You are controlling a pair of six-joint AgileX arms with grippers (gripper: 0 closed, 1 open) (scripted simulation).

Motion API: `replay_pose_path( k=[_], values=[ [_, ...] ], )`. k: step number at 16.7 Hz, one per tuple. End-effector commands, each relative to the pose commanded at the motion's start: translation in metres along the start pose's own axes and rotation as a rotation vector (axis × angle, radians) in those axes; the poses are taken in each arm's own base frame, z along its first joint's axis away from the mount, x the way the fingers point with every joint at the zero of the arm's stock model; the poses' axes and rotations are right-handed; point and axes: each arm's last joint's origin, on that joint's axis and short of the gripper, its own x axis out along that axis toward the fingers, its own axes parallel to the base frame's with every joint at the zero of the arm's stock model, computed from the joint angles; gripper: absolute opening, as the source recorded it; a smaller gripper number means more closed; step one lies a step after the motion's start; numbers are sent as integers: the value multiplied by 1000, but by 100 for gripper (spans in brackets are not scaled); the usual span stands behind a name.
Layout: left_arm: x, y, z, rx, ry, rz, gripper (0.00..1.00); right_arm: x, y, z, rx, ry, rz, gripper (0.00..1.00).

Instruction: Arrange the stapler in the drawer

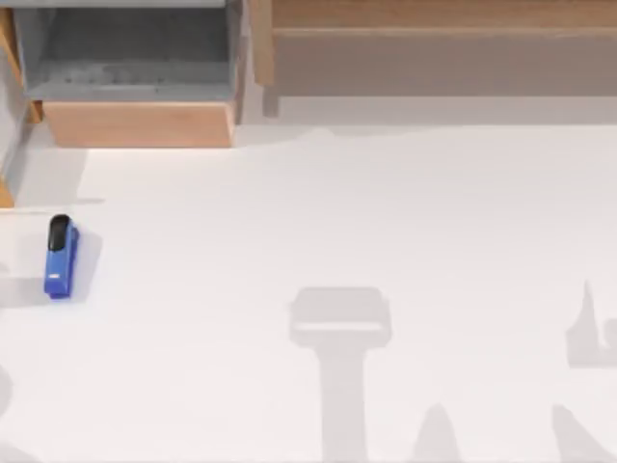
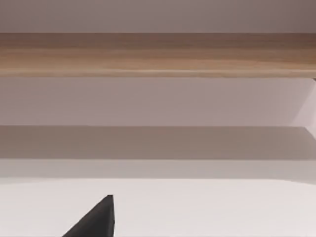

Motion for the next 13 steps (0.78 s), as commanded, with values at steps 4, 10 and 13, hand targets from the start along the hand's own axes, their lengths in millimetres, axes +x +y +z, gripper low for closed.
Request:
replay_pose_path(
  k=[4, 10, 13],
  values=[
    [-35, -5, 2, -13, -1, -19, 0, 0, 0, 0, 0, 0, 0, 100],
    [-57, -3, 2, -6, -1, -8, 0, 0, 0, 0, 0, 0, 0, 100],
    [-57, -3, 2, -6, -1, -8, 15, 0, 0, 0, 0, 0, 0, 100]
  ],
)
